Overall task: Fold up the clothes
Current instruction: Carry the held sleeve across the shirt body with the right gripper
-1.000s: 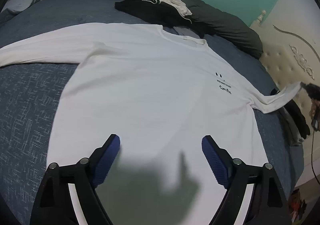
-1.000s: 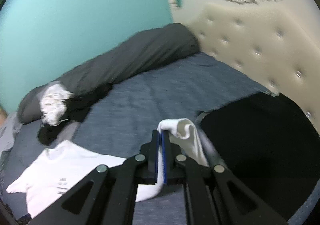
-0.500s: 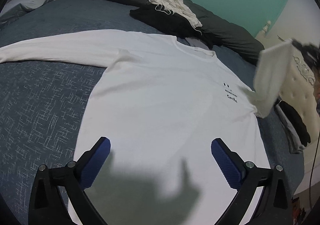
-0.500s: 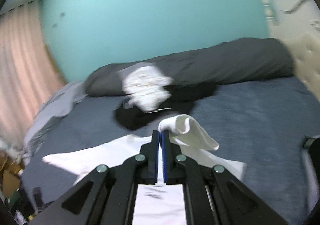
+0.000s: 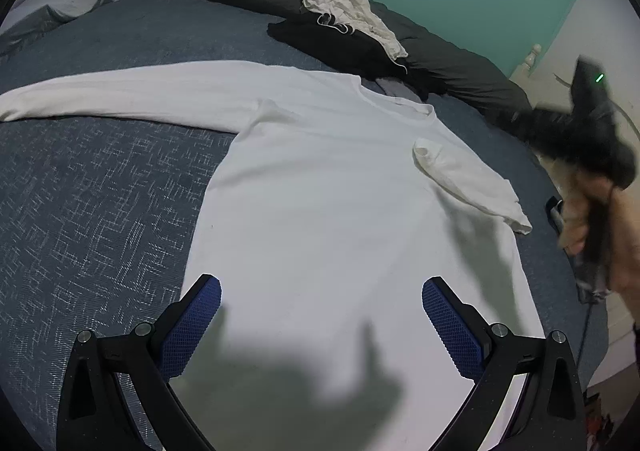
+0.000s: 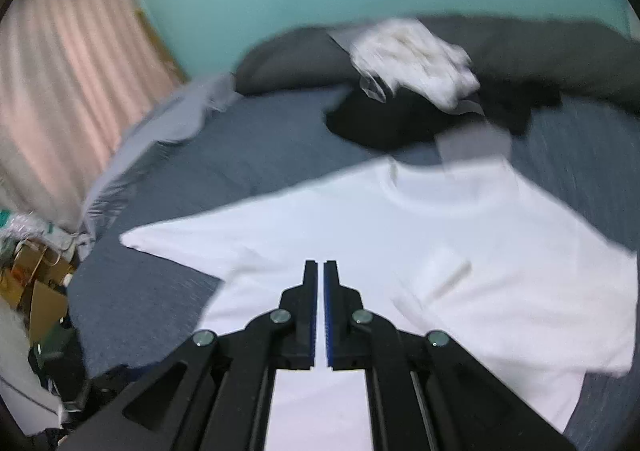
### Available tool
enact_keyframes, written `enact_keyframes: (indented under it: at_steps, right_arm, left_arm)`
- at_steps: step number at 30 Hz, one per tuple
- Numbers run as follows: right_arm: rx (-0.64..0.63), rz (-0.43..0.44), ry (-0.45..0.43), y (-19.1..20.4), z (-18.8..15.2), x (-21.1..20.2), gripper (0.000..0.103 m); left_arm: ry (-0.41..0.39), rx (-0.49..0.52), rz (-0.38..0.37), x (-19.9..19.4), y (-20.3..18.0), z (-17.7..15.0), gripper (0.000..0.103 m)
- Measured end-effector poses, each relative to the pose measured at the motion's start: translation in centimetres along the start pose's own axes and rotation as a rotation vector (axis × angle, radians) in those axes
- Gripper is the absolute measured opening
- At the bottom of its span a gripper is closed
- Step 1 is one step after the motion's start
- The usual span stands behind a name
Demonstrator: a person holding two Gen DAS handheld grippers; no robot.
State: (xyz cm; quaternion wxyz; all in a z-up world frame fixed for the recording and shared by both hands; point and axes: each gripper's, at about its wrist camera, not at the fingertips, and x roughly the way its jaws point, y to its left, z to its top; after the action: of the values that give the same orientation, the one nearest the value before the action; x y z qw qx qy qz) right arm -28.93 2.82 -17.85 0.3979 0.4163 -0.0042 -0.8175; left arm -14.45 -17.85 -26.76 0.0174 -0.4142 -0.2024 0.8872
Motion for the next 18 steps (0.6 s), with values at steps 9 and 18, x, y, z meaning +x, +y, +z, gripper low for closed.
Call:
enact_keyframes:
  at_steps: [9,18]
  right_arm:
    - [0.074,-0.14,0.13,-5.0,-3.2,5.0,0.042]
    - [-0.123,-0.207,0.176,-3.6,-3.2,9.9,0.053]
  left_arm:
    - [0.012,-0.005,-0.008,1.1,-0.4,0.3,0.103]
    - [0.017,-0.008,-0.008,1.5,0.0,0.3,0.103]
